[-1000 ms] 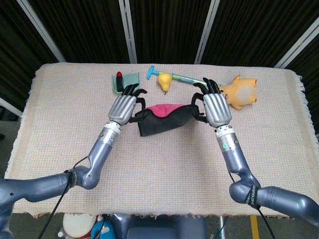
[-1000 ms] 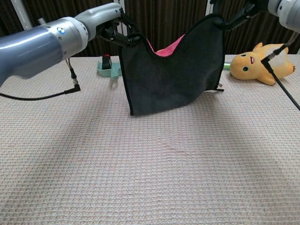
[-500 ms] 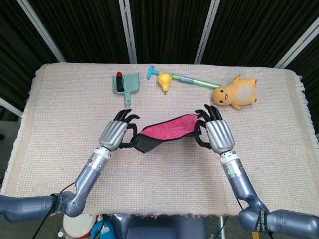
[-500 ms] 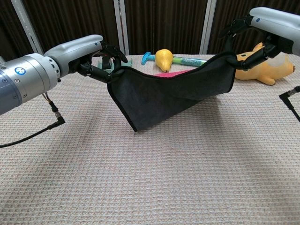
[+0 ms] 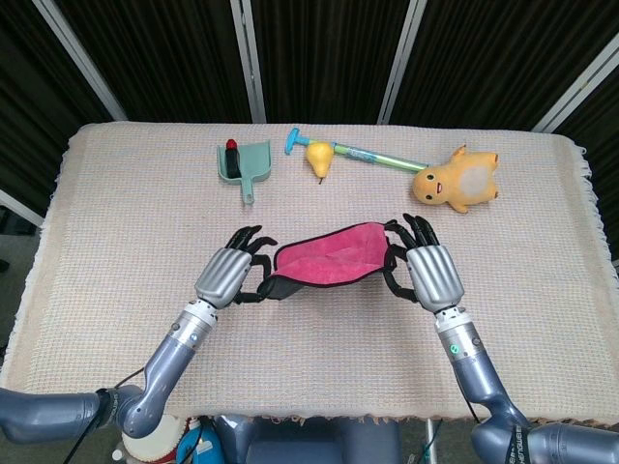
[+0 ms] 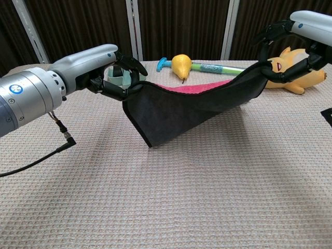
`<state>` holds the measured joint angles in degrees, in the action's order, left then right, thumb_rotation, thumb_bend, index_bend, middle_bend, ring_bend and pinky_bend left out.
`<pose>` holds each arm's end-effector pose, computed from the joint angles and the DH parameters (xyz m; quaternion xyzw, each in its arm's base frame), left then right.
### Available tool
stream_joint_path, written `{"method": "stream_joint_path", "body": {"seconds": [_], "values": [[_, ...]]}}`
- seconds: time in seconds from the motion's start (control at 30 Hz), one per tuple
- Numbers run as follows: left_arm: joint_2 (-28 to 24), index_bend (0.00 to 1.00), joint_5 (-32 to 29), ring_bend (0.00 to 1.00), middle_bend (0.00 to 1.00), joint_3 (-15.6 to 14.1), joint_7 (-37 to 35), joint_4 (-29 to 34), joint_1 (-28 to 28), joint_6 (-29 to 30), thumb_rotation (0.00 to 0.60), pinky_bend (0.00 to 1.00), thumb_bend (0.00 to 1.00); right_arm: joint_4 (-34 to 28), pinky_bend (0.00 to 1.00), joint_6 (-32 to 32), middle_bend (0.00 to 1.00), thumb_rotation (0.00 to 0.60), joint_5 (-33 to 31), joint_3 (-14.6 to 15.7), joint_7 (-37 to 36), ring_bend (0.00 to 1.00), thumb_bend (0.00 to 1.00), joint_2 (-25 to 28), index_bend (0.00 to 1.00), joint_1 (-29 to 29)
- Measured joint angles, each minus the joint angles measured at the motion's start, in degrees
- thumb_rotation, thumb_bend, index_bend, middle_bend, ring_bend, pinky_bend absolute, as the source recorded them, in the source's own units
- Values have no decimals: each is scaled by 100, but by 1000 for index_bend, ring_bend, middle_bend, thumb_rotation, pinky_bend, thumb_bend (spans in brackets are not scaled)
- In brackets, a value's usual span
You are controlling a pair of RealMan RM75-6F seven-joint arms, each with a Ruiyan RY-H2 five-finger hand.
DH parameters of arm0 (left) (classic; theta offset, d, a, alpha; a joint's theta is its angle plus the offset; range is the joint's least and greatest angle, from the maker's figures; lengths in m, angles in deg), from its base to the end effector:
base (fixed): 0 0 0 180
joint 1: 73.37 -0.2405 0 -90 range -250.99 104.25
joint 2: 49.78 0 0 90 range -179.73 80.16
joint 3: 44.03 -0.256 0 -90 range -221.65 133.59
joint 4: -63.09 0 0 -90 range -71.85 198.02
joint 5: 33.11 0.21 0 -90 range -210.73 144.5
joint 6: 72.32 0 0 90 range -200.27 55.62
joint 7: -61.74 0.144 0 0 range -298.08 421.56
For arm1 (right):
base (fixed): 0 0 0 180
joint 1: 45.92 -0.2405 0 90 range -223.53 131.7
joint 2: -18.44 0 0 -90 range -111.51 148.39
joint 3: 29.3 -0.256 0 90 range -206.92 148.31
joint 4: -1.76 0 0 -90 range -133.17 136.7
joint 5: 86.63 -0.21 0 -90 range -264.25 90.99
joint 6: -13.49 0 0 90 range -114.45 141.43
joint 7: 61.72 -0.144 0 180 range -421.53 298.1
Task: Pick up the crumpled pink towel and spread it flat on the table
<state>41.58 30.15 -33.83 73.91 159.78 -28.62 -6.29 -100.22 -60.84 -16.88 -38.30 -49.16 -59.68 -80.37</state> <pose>-0.0816 0.3119 -0.0146 -0.6735 -0.4478 -0.4906 0.3243 -0.1467 -0.3045 0.0672 0.6377 -0.3969 0.4949 0.4369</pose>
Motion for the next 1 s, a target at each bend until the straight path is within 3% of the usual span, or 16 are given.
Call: {"method": "stream_joint_path", "body": {"seconds": [1.0], "values": [[-178,610,763,0,194,-503,-181,379,-562,-22,600,37,426,-17,66,-81,221,600,690,556,374,34,496,-207,615,650]]}}
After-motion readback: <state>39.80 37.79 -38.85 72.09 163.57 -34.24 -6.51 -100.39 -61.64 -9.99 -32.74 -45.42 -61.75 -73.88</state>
